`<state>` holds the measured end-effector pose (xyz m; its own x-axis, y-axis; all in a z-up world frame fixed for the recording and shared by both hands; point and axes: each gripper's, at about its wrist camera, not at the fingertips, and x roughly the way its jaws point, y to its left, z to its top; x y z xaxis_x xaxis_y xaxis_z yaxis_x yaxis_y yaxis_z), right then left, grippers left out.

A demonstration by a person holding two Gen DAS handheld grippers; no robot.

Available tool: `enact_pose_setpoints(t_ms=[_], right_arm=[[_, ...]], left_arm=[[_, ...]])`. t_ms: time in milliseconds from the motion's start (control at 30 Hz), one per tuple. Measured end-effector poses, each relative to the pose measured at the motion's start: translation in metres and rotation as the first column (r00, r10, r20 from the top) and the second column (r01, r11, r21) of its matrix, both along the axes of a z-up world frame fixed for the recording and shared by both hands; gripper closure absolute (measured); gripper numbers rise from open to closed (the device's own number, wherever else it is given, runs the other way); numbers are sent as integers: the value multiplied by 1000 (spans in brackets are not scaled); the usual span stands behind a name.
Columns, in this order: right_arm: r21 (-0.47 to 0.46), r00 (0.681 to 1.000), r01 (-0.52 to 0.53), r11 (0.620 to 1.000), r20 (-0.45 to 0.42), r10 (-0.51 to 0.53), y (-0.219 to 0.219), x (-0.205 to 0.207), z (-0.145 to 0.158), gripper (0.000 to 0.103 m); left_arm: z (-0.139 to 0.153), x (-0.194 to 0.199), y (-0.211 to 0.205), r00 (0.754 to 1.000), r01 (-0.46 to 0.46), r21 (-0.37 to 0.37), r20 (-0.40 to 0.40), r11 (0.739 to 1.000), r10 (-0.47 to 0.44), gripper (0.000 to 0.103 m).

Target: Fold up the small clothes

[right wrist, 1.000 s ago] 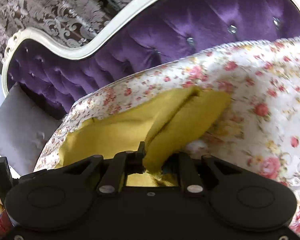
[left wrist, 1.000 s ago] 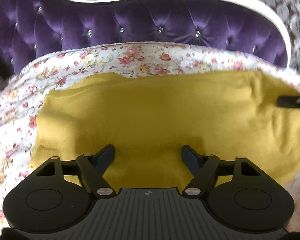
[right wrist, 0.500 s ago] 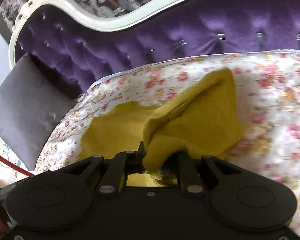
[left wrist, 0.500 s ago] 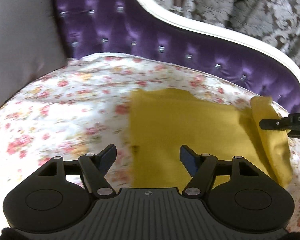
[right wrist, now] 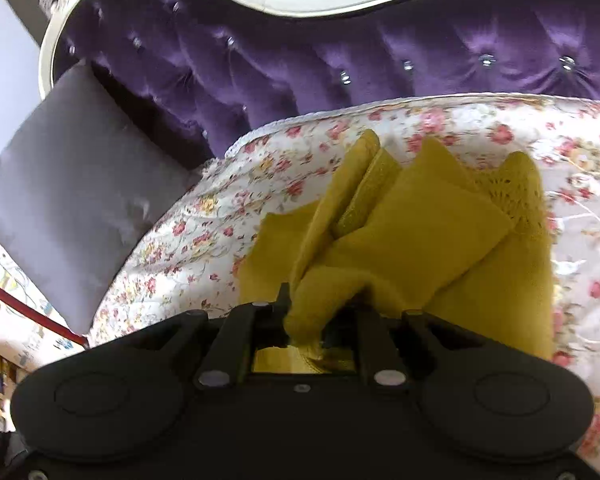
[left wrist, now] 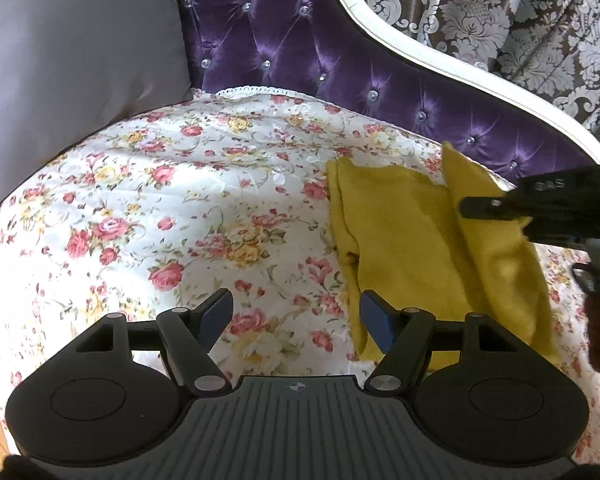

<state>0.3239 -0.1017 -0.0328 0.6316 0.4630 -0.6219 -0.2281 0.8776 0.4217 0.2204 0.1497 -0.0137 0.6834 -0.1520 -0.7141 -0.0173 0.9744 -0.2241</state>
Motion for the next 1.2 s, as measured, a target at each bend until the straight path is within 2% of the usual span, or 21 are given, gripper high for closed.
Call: enact_pose_setpoints(t_ms=[200,333,367,433,500,600,733,833,933,1067,1200], right_arm=[[-178,999,-40,983,14,43,42,3,-7,79],[-210,995,-90,974,11,95,57,2,-8,65],[-188,992,-119,975,18,125,58,0,-6,60],[-96,985,-169,981,15,172,58,-3,-2,58],[38,973,-232,972,21,231,55,-4,3,58],[108,967,-253,961,71,247,51,-11,17,58],[141,975,-200,970,125,183,19,-19,36,58],[86,984,-119,989,143,106,-12,-22,42,58],[48,989,-61,997,135,54,-34,-24,37,58],[26,992,-22,999,128,18,-53,-31,22,58],[22,992,-10,1000,124,7,-64,-42,8,58]], left_arm=[[-6,-2,0,1000,1,-19,-22,1000,-1,34],[-8,-3,-2,1000,8,-32,-29,999,-9,34],[-8,-3,-3,999,10,-30,-30,1000,-11,34],[-8,-3,-5,999,14,-27,-31,1000,-15,34],[-8,-2,-7,999,16,-33,-34,999,-17,34],[-6,-3,-10,999,23,-33,-34,999,-24,34],[2,-3,-12,999,37,-34,-10,999,-37,34],[9,1,-15,998,57,-77,20,995,-56,34],[10,14,-20,996,90,-152,32,984,-86,34],[-2,32,-33,992,124,-230,-6,965,-129,34],[-14,39,-47,985,163,-252,-15,954,-173,34]])
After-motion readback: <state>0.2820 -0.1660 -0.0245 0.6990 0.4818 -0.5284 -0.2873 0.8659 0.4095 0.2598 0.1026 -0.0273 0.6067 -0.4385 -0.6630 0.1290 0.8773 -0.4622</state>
